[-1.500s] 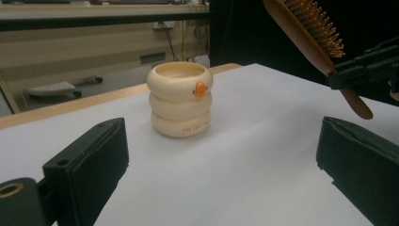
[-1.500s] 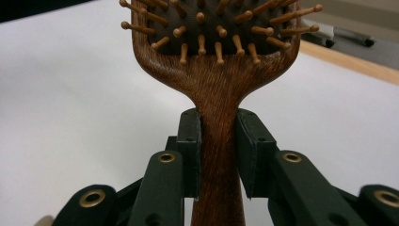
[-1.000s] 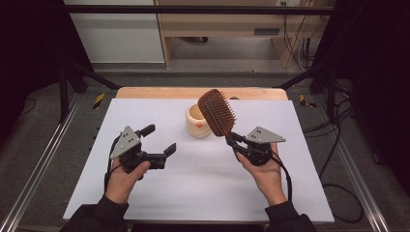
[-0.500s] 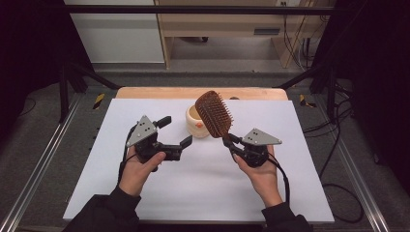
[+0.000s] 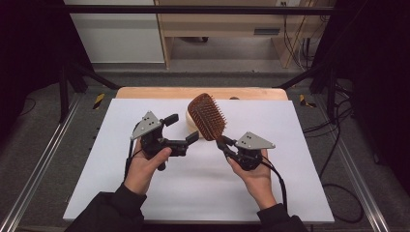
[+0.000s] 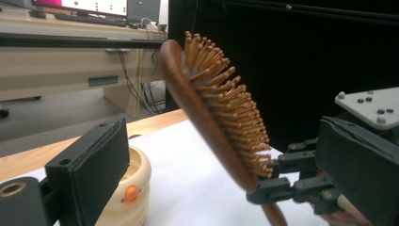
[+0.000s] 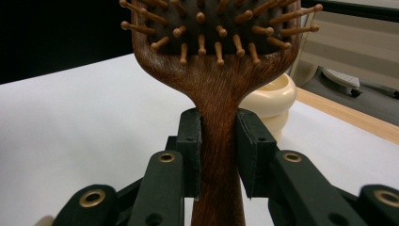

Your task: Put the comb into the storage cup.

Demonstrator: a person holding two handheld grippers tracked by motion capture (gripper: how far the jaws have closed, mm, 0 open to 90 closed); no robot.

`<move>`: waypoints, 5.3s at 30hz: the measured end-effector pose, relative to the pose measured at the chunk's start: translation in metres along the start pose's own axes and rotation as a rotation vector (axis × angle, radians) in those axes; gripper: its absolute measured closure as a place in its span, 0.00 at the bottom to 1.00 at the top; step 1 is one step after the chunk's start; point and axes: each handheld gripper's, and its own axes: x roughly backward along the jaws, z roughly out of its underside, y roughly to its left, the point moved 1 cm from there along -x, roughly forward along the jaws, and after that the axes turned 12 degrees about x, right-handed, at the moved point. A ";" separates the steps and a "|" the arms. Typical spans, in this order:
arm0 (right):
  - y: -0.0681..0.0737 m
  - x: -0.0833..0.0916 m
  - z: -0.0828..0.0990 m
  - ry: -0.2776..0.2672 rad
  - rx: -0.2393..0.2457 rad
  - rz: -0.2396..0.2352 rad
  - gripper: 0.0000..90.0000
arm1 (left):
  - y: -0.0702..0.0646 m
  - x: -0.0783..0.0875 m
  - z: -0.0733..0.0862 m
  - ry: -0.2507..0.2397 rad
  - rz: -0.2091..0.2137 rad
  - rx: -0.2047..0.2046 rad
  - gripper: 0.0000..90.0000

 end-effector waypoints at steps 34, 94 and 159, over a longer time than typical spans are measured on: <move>0.026 -0.011 0.000 -0.023 0.069 0.002 0.81 | 0.014 -0.024 0.002 -0.036 0.001 0.225 0.31; -0.046 0.030 0.037 0.176 -0.134 0.117 0.15 | 0.024 0.007 -0.040 -0.155 -0.025 0.252 0.56; -0.035 0.082 0.098 0.035 -0.126 0.162 0.10 | 0.054 -0.038 -0.108 -0.221 -0.111 0.214 0.56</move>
